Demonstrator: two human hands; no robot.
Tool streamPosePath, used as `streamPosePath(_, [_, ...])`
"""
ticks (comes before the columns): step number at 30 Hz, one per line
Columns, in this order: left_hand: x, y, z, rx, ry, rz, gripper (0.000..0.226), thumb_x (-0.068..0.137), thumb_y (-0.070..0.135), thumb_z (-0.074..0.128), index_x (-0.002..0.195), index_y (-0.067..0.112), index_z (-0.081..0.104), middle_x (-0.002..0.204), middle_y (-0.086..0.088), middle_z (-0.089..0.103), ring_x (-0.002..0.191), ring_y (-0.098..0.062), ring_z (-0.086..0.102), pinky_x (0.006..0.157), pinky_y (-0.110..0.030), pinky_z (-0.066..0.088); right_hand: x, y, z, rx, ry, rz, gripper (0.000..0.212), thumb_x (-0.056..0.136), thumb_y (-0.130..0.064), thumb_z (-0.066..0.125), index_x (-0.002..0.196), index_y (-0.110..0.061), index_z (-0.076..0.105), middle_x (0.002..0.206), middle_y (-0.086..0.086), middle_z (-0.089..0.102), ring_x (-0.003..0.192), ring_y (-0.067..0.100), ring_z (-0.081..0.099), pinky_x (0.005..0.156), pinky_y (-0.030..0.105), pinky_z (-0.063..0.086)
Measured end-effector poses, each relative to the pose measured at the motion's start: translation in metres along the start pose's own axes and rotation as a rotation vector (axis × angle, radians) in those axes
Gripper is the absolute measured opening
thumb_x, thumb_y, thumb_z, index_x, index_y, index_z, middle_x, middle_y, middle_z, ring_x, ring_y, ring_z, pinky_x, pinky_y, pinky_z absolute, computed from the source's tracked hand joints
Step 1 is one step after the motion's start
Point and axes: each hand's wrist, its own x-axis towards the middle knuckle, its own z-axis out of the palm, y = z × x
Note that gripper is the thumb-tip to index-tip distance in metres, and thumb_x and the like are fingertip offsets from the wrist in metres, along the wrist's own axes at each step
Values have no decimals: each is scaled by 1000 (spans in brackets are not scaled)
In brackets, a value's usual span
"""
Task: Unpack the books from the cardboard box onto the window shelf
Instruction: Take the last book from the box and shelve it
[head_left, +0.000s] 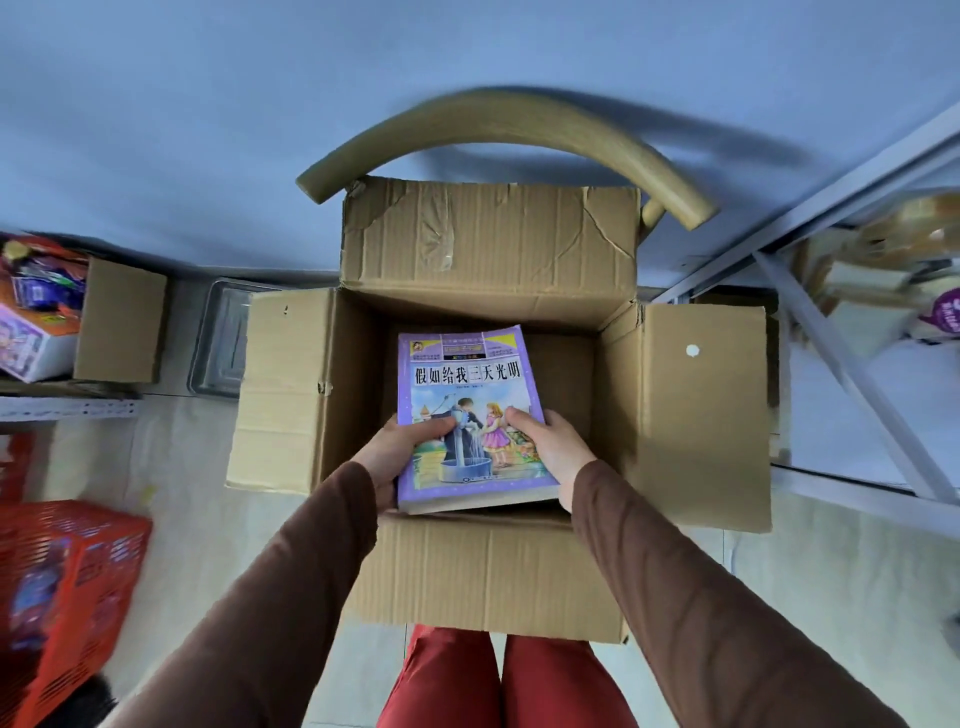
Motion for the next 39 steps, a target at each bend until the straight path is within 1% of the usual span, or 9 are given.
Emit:
streamPosePath(2, [-29, -1, -8, -31, 10, 70, 28, 92, 12, 69, 119, 8, 67, 107, -19, 78, 77, -30, 78, 62, -40, 63, -25, -8, 11, -1, -49, -78, 42, 88, -38, 72, 120, -13, 62, 119, 3, 71, 98, 10, 68, 71, 16, 55])
streamPosePath(3, [-46, -1, -11, -46, 21, 111, 31, 92, 11, 68, 122, 7, 66, 108, -18, 78, 77, -29, 78, 62, -39, 63, -39, -13, 18, -7, -72, -108, 37, 89, -38, 72, 117, -15, 62, 116, 1, 72, 97, 9, 69, 71, 15, 55])
streamPosePath(7, [-120, -2, -27, -170, 100, 236, 31, 92, 6, 66, 122, 2, 65, 96, -15, 80, 68, -25, 78, 58, -37, 64, -97, -36, 49, -108, -161, -254, 34, 89, -36, 72, 112, -14, 61, 113, 1, 72, 107, 20, 68, 87, 29, 54])
streamPosePath(12, [-218, -6, -71, -388, 216, 451, 36, 94, 12, 66, 129, 8, 62, 120, -22, 73, 82, -32, 76, 71, -48, 65, -174, -69, 117, -226, -318, -450, 34, 89, -29, 72, 115, -11, 58, 103, -1, 76, 103, 20, 71, 97, 40, 54])
streamPosePath(18, [-335, -43, -169, -551, 395, 739, 39, 92, 10, 67, 130, 11, 58, 117, -16, 75, 87, -31, 77, 72, -48, 63, -273, -69, 246, -393, -531, -612, 36, 88, -37, 73, 116, -19, 59, 99, -15, 77, 94, -5, 70, 78, 10, 51])
streamPosePath(23, [-432, -93, -272, -666, 536, 884, 38, 90, 7, 69, 126, 12, 60, 117, -17, 75, 83, -29, 77, 73, -51, 63, -356, -30, 375, -472, -684, -677, 65, 84, -44, 74, 134, -10, 51, 116, -5, 75, 114, 10, 66, 99, 38, 48])
streamPosePath(27, [-505, -133, -347, -738, 620, 962, 40, 89, 9, 71, 127, 10, 59, 113, -19, 76, 86, -34, 77, 73, -56, 62, -410, 10, 469, -496, -822, -687, 50, 84, -41, 75, 124, -16, 59, 100, -9, 79, 107, 11, 71, 108, 50, 46])
streamPosePath(34, [-580, -160, -446, -832, 753, 1100, 42, 90, 6, 69, 130, 11, 59, 117, -18, 75, 100, -37, 74, 84, -55, 61, -472, 37, 600, -556, -968, -704, 51, 79, -46, 77, 120, -19, 61, 108, -3, 77, 117, 27, 65, 110, 58, 41])
streamPosePath(39, [-615, -136, -522, -829, 811, 1156, 41, 92, 7, 68, 131, 6, 55, 121, -25, 71, 104, -41, 71, 72, -46, 64, -490, 22, 693, -580, -1074, -705, 53, 67, -56, 78, 110, -28, 66, 112, -2, 76, 118, 26, 65, 110, 57, 42])
